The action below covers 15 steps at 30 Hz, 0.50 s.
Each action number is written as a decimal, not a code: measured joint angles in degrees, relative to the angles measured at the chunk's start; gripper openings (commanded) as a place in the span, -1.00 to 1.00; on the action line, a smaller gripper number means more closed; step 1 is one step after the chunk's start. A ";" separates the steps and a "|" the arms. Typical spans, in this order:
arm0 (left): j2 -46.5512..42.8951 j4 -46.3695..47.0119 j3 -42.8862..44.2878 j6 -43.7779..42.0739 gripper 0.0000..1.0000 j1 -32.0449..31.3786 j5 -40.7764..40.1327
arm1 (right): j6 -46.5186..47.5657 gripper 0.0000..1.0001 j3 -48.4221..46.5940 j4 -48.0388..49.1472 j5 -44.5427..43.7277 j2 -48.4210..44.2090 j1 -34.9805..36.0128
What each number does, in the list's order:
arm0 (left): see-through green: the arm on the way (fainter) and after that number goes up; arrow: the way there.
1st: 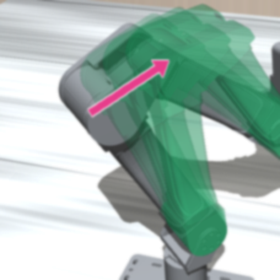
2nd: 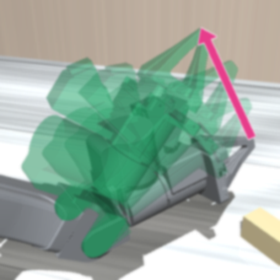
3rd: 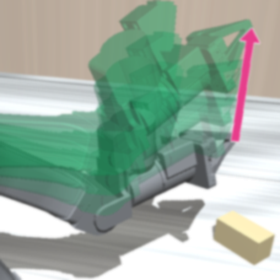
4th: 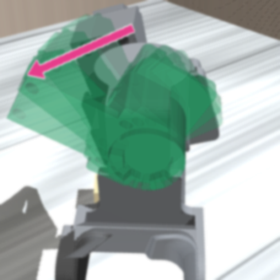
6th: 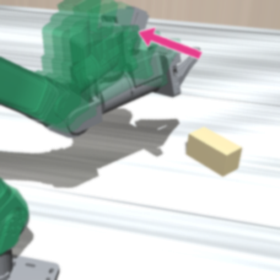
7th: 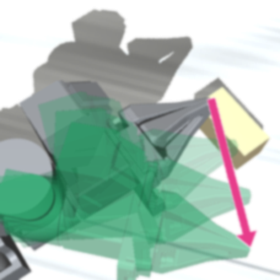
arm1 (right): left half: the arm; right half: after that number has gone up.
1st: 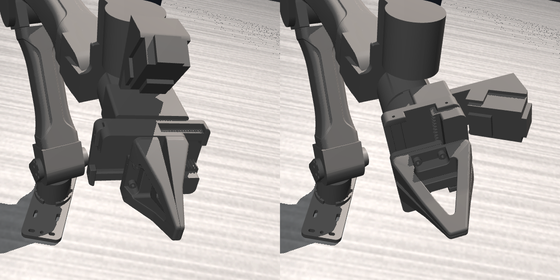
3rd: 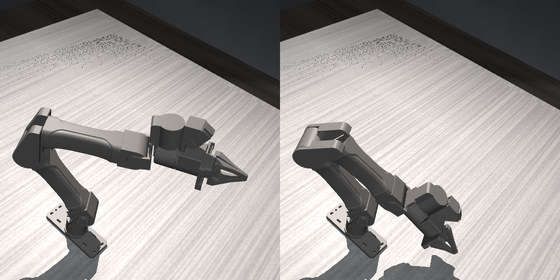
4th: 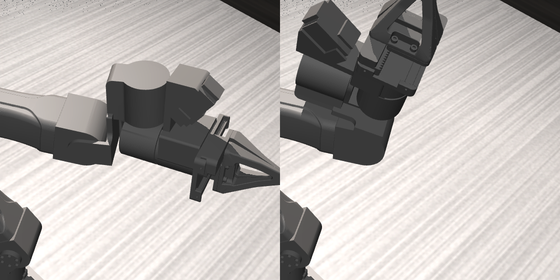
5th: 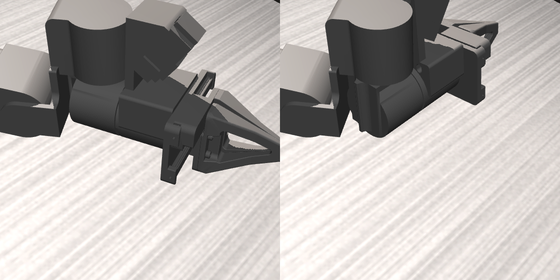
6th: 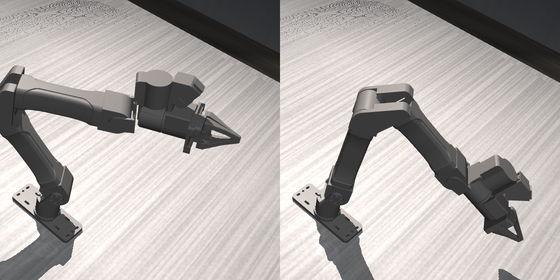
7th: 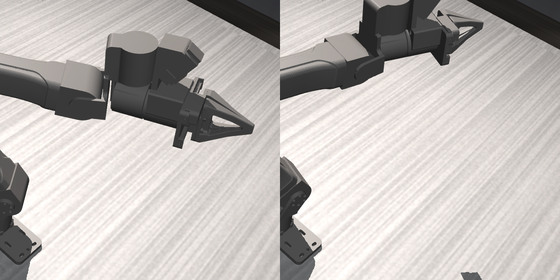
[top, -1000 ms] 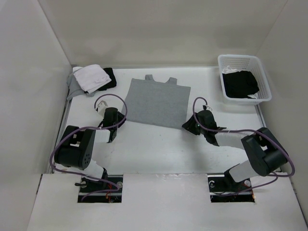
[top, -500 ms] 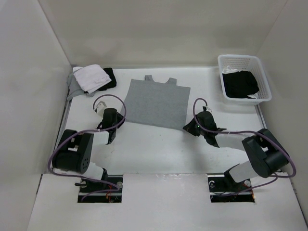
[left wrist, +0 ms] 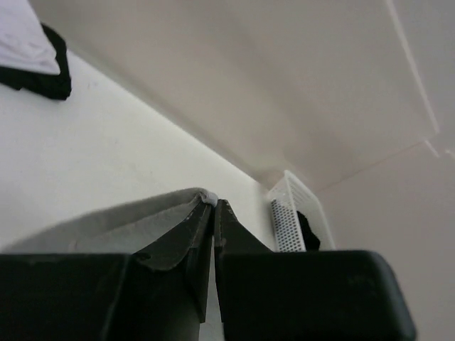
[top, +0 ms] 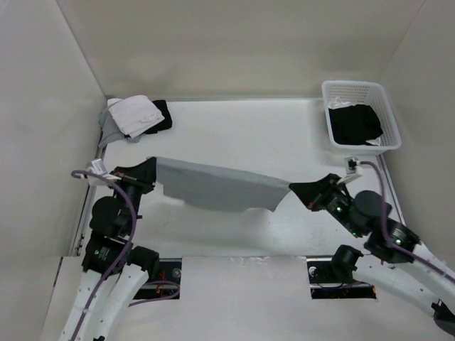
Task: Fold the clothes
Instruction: Fold the tank top
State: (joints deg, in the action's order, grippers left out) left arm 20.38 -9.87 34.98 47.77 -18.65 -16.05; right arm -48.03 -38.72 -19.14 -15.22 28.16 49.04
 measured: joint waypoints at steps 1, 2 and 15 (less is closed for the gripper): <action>-1.29 -2.47 2.12 -0.44 -0.96 -0.46 -0.26 | -0.07 -0.98 -2.78 -2.69 -1.64 -1.55 2.45; -2.23 -5.31 4.55 -0.96 -0.96 -0.92 -0.46 | -0.28 -0.98 -5.77 -5.35 -3.61 -2.69 5.33; 4.85 -10.51 8.52 -4.55 -0.94 -1.70 -0.22 | 2.32 -0.97 -16.04 -13.73 -17.62 5.75 13.66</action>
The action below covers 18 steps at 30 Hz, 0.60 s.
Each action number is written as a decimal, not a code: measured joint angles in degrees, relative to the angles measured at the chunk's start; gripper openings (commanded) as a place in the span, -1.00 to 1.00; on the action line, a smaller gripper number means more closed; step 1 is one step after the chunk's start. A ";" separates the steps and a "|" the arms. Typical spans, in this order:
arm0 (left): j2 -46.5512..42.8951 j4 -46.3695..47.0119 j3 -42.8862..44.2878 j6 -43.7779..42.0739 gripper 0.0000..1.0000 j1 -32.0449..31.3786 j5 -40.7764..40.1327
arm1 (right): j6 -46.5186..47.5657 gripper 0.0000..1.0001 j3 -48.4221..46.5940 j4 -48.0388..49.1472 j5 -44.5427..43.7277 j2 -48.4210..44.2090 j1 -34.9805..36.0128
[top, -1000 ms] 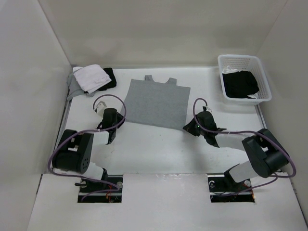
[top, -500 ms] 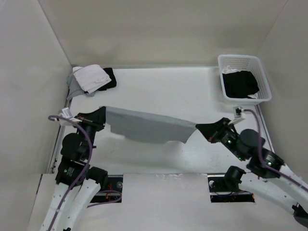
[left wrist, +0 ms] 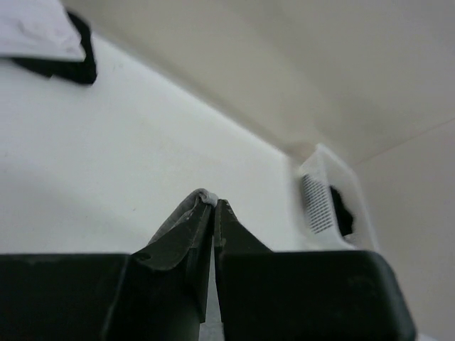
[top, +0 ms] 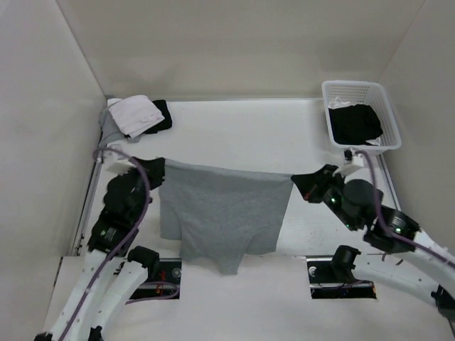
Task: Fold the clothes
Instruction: Fold the tank top
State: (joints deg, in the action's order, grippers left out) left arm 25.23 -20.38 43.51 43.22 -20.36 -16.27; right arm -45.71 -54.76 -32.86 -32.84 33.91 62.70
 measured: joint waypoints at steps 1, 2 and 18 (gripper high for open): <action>3.15 1.64 -2.21 0.02 -0.94 0.07 0.13 | 0.87 -0.98 1.95 1.95 3.28 1.55 -5.77; 6.78 3.19 -4.35 0.04 -0.94 0.15 0.26 | 1.44 -0.98 4.13 4.15 6.47 3.26 -11.34; 63.71 31.19 8.11 2.27 -0.94 7.43 3.13 | 5.49 -0.96 -4.11 29.68 38.34 55.23 -45.83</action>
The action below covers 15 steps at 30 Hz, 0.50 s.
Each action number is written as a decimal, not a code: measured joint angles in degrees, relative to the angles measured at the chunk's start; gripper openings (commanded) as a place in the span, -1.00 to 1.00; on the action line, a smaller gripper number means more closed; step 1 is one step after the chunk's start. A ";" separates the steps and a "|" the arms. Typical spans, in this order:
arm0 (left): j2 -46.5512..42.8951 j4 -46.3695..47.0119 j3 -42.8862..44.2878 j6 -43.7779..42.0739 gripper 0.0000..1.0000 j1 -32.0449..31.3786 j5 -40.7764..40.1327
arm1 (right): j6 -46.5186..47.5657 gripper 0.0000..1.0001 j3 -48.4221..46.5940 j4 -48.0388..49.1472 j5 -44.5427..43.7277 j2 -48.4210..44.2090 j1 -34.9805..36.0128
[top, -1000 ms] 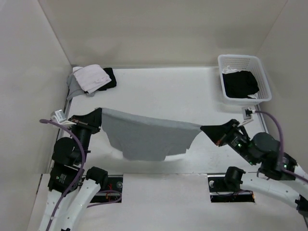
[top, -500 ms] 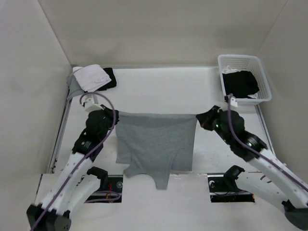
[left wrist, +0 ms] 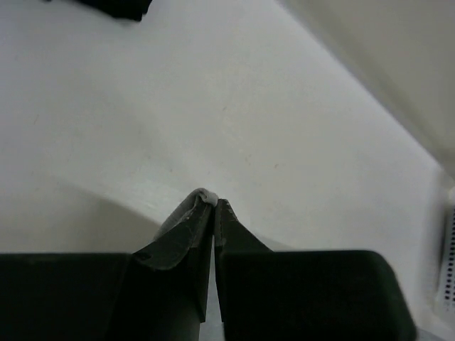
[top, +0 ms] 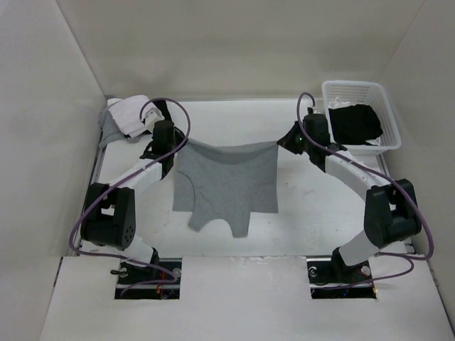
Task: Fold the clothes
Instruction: Fold the tank top
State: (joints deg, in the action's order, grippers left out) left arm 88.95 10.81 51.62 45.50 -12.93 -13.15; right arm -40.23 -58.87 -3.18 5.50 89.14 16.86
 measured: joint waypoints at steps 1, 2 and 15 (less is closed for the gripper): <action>0.11 0.92 0.68 0.22 -0.94 0.50 0.28 | 0.15 -0.96 -1.27 0.74 0.46 0.33 -0.37; -0.09 1.88 0.87 0.39 -0.94 0.83 0.42 | 0.28 -0.96 -1.95 1.18 0.76 0.35 -0.59; -22.75 3.98 -21.29 3.21 -0.91 1.29 1.79 | -0.17 -0.92 16.57 3.93 0.81 -16.68 2.62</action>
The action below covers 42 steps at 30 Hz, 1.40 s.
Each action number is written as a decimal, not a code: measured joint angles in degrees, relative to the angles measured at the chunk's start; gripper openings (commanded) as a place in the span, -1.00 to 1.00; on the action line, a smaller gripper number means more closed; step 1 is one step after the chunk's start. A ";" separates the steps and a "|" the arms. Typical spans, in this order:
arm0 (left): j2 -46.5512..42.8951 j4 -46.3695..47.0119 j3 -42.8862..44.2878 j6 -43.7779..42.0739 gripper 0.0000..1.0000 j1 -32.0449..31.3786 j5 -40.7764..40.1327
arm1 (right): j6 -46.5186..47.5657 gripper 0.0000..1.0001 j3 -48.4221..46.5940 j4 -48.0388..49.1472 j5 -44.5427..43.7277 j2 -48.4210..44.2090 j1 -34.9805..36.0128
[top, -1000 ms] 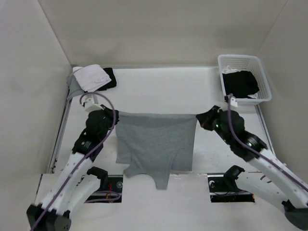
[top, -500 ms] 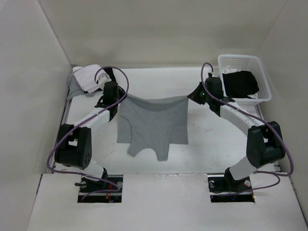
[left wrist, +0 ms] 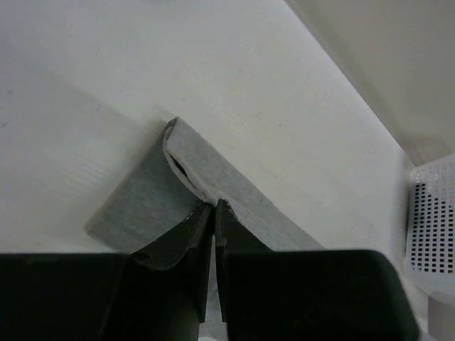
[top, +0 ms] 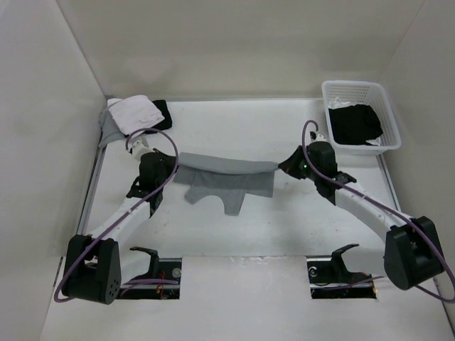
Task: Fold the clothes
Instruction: Fold the tank top
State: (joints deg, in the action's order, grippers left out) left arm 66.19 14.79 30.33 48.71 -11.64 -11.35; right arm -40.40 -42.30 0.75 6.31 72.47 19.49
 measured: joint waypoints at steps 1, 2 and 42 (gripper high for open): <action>-0.57 0.00 -1.16 0.17 -0.91 0.55 0.24 | -0.11 -0.91 1.53 -0.04 -0.31 -1.18 1.29; -0.85 0.07 -2.16 0.26 -0.91 1.25 0.66 | -0.20 -0.91 2.95 0.07 -0.68 -2.16 2.69; 15.85 13.20 -8.04 4.90 -0.40 -22.01 -3.89 | -9.55 -0.82 11.52 20.74 -0.22 18.10 7.37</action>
State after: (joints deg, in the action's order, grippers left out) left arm 82.04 27.99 22.28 53.60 -33.65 -15.25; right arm -49.95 -30.79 21.50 6.09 90.56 26.85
